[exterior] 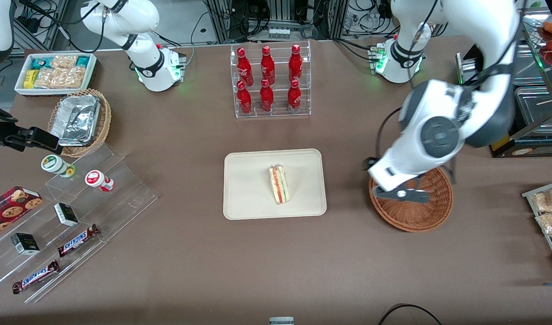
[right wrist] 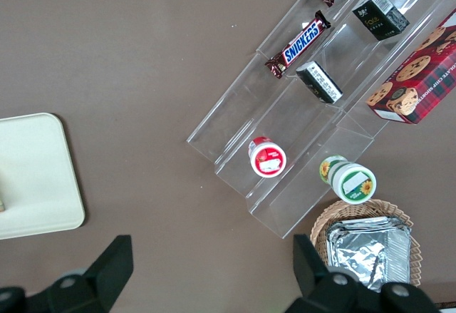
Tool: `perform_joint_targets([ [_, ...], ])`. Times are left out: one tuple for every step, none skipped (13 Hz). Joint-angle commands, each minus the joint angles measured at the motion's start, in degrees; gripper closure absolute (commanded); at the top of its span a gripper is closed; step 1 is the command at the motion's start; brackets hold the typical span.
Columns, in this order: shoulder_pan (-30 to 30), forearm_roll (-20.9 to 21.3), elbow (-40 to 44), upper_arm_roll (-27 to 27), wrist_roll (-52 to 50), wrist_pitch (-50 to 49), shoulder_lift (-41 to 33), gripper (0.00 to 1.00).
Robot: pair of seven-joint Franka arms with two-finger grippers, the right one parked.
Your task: Place sandwich from basket to tray
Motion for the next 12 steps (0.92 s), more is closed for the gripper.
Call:
perform_joint_targets([
  [4.1, -0.7, -6.5, -0.5, 7.5, -0.8, -7.2, 0.00],
  [5.7, -0.7, -6.5, -0.5, 10.2, -2.3, -8.4, 0.00],
  [7.0, -0.7, -6.2, -0.4, 12.2, -4.1, -9.6, 0.00],
  [7.7, -0.7, -6.0, -0.4, 12.6, -5.4, -11.3, 0.00],
  [7.8, -0.6, -5.8, -0.2, 12.6, -6.6, -12.7, 0.00],
  [8.0, -0.6, -5.3, 0.5, 12.8, -8.1, -13.7, 0.00],
  [8.7, -0.6, -4.2, 0.8, 13.1, -9.8, -14.2, 0.00],
  [9.6, -0.6, -3.1, 0.9, 13.9, -11.6, -14.5, 0.00],
  [9.9, -0.6, -2.5, 1.2, 13.9, -12.7, -15.1, 0.00],
  [10.0, -0.6, -2.4, 1.2, 13.9, -13.1, -15.9, 0.00],
  [10.0, -0.6, -2.3, 1.2, 13.9, -13.7, -16.9, 0.00],
  [10.8, -0.6, -2.1, 1.2, 13.9, -14.3, -17.9, 0.00],
])
